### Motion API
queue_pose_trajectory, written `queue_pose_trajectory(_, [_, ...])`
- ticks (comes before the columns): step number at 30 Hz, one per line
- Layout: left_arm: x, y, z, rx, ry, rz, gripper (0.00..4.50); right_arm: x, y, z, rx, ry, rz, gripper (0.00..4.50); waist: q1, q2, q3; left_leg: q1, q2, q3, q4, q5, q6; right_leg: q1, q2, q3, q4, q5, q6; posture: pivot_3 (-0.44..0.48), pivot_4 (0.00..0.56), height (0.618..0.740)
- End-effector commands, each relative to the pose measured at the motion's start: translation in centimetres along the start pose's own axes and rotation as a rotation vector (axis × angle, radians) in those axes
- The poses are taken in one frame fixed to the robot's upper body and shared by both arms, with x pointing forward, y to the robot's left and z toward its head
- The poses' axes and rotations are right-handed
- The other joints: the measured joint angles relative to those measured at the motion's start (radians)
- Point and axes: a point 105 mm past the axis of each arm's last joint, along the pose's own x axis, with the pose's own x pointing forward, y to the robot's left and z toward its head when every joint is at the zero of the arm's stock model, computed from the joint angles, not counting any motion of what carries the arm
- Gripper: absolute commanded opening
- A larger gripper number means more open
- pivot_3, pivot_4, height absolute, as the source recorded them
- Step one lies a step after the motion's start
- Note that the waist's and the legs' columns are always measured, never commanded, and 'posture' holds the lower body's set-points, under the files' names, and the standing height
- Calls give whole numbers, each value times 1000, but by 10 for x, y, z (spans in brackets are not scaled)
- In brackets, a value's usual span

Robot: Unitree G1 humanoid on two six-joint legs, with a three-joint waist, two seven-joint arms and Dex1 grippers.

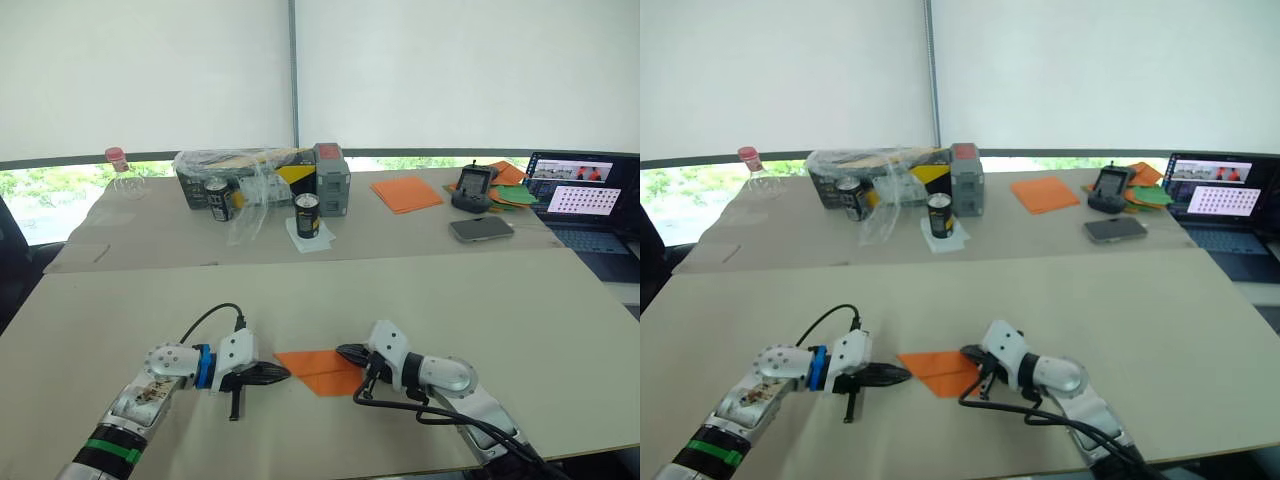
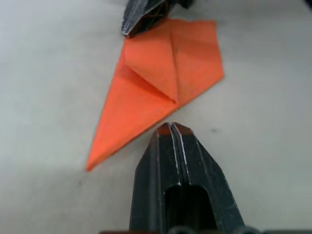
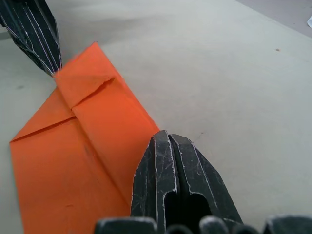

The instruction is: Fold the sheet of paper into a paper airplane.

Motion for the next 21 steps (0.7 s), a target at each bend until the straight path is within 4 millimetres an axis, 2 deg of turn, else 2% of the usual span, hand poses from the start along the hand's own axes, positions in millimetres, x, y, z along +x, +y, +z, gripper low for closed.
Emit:
queue_pose_trajectory(1, [-18,5,32,-68,-94,33,0,-13,-7,24,-37,-69,2,50,0,-1,2,-4,0,0,0,0,0,-1,0,0,1,0,0,0,150,740])
queue_pose_trajectory(6, [-24,-3,50,-114,-105,-8,0,-23,-8,47,-69,-115,24,50,-1,-1,2,-25,-1,0,6,1,-1,-22,0,0,7,0,0,0,150,740])
queue_pose_trajectory(12, [-23,-20,56,-140,-52,-95,0,-40,-11,58,-22,-80,82,50,-2,0,4,-26,-1,0,6,0,-1,-22,0,0,6,0,0,0,150,740])
queue_pose_trajectory(16, [-24,-18,58,-126,-40,-64,0,-53,-19,56,98,-31,98,50,1,0,4,-26,-1,0,7,0,-1,-21,-1,0,5,0,0,0,150,740])
queue_pose_trajectory(21, [-27,-14,52,-125,-14,7,0,-62,-32,47,209,26,84,1581,-1,0,4,-27,0,-1,7,0,0,-22,-4,0,5,0,0,0,150,740])
